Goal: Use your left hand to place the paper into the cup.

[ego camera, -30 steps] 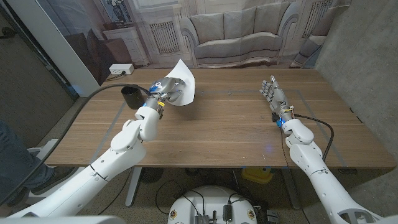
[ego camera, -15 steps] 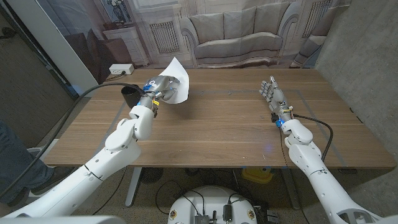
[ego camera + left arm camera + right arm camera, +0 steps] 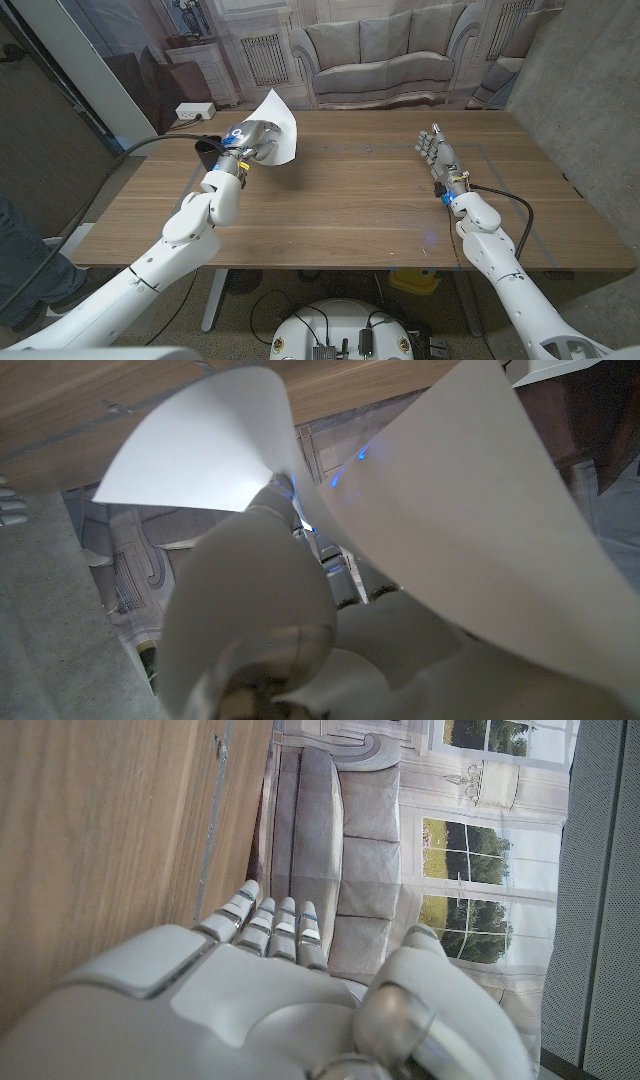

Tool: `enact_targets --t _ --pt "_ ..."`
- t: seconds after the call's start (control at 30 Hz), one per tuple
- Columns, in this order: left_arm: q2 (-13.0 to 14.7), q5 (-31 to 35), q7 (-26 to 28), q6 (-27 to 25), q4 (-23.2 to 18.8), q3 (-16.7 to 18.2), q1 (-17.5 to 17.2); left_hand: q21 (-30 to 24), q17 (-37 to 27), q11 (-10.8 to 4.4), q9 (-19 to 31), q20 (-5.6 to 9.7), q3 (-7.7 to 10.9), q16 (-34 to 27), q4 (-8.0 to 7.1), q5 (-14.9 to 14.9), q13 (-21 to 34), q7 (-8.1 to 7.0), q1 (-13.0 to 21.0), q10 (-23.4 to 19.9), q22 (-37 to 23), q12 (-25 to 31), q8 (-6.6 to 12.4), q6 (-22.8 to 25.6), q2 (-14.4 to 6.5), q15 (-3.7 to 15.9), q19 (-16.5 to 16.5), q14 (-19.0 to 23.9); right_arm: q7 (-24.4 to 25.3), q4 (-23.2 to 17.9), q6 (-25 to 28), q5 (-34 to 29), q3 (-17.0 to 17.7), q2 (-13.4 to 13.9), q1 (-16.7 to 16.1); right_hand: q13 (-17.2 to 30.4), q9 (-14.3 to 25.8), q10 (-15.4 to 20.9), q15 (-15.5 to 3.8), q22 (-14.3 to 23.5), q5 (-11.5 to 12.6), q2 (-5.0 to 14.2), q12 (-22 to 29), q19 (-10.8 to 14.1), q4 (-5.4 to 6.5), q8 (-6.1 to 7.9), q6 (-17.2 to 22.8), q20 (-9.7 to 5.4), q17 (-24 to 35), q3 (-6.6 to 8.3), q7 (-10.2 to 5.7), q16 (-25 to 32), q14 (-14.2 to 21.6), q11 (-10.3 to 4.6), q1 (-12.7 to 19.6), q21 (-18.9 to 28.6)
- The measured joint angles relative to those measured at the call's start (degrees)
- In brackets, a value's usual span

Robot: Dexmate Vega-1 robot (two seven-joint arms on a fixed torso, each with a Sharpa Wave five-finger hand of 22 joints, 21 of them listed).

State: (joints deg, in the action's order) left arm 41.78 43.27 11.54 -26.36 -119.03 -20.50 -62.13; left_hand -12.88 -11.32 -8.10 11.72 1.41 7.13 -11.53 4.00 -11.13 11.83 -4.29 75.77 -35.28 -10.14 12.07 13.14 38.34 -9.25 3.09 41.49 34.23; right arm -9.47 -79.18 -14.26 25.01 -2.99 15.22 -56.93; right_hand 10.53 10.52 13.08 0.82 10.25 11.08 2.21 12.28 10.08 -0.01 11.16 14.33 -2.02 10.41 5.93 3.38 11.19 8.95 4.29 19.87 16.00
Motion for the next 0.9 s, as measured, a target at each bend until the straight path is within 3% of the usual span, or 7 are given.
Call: enact_targets --t 0.9 --pt "0.6 -0.5 2.8 0.4 1.3 4.2 -2.4 0.0 0.0 -0.19 0.0 0.01 0.39 0.0 -0.39 0.0 0.3 -0.02 -0.2 -0.2 0.0 0.0 -0.2 0.4 0.2 0.0 0.0 0.0 0.1 1.4 0.2 -0.4 -0.6 -0.6 1.0 0.0 0.0 0.0 0.0 0.0 0.0 0.0 0.0 0.0 0.01 0.0 0.0 0.0 0.0 0.01 0.0 0.0 0.0 0.0 0.0 0.0"
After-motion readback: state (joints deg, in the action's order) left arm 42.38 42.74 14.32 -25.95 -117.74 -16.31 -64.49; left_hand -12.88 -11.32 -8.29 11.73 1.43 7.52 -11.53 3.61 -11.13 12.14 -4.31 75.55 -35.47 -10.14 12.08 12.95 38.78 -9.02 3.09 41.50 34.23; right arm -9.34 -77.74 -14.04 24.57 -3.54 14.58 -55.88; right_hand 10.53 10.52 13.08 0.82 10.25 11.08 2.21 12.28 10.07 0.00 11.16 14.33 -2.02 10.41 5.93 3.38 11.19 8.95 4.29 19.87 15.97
